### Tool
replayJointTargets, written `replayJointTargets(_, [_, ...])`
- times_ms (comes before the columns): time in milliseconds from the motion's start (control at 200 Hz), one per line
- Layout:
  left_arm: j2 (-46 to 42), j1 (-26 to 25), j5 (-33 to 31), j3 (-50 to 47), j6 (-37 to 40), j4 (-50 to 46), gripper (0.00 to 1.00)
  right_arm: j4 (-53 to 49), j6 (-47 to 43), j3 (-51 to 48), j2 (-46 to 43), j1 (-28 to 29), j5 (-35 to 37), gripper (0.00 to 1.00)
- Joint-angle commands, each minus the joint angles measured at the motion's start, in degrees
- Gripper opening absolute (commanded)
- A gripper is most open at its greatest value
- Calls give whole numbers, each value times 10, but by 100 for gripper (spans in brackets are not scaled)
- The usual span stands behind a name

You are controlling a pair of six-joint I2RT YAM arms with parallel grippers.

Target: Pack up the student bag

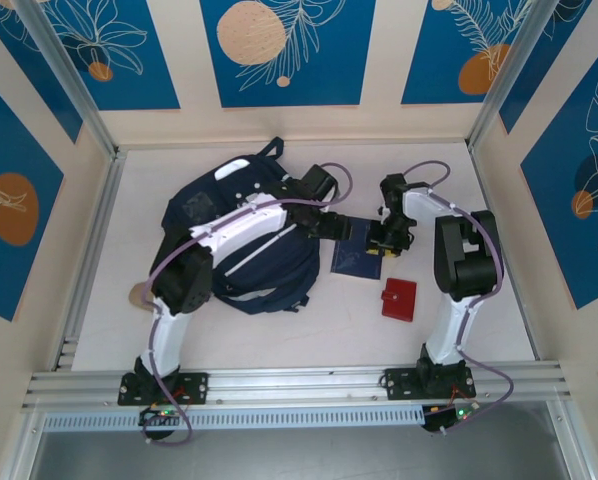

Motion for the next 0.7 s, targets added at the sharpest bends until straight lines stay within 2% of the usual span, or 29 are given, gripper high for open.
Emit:
replayJointTargets(0, [36,-11,-6,45,-20,-8,70,28,34,-24,-42,-3,-38,41])
replayJointTargets(255, [127,-29,-32,112,-38,-33,51,58,74,-53,-57,-25,-46,38])
replayJointTargets(385, [141,-29,-58,113,-39,-42,56,64,72,-56,-44,-29,-57,38])
replayJointTargets(545, [159,-27,-50,119,-42,-51,57,64,80,-56,-24,-30,-51,31])
replayJointTargets(695, [168,-26,-50,121,-50,-65,57,64,81,-58,-11,-30,-49,29])
